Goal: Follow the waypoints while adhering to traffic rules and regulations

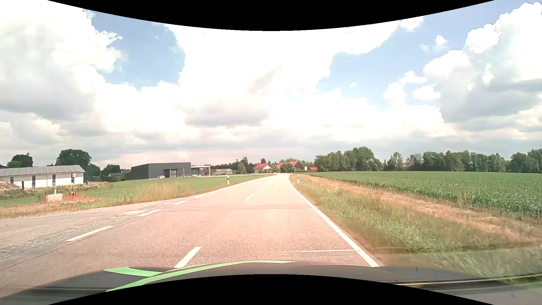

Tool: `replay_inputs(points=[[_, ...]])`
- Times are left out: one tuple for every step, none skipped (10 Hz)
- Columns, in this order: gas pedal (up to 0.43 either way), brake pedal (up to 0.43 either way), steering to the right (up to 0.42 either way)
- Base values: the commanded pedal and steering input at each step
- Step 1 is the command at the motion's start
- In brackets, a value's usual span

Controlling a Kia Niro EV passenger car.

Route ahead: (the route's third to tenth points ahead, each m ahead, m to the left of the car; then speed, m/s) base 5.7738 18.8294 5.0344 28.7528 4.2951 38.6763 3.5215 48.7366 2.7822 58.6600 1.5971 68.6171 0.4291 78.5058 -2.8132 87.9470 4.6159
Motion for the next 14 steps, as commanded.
replay_inputs(points=[[0.0, 0.189, -0.183], [0.0, 0.171, -0.239], [0.0, 0.159, -0.275], [0.0, 0.128, -0.324], [0.0, 0.055, -0.363], [0.0, 0.0, -0.403], [0.0, 0.0, -0.429], [0.0, 0.0, -0.458], [0.0, 0.0, -0.481], [0.0, 0.0, -0.51], [0.0, 0.0, -0.541], [0.0, 0.0, -0.567], [0.02, 0.0, -0.581], [0.059, 0.0, -0.591]])
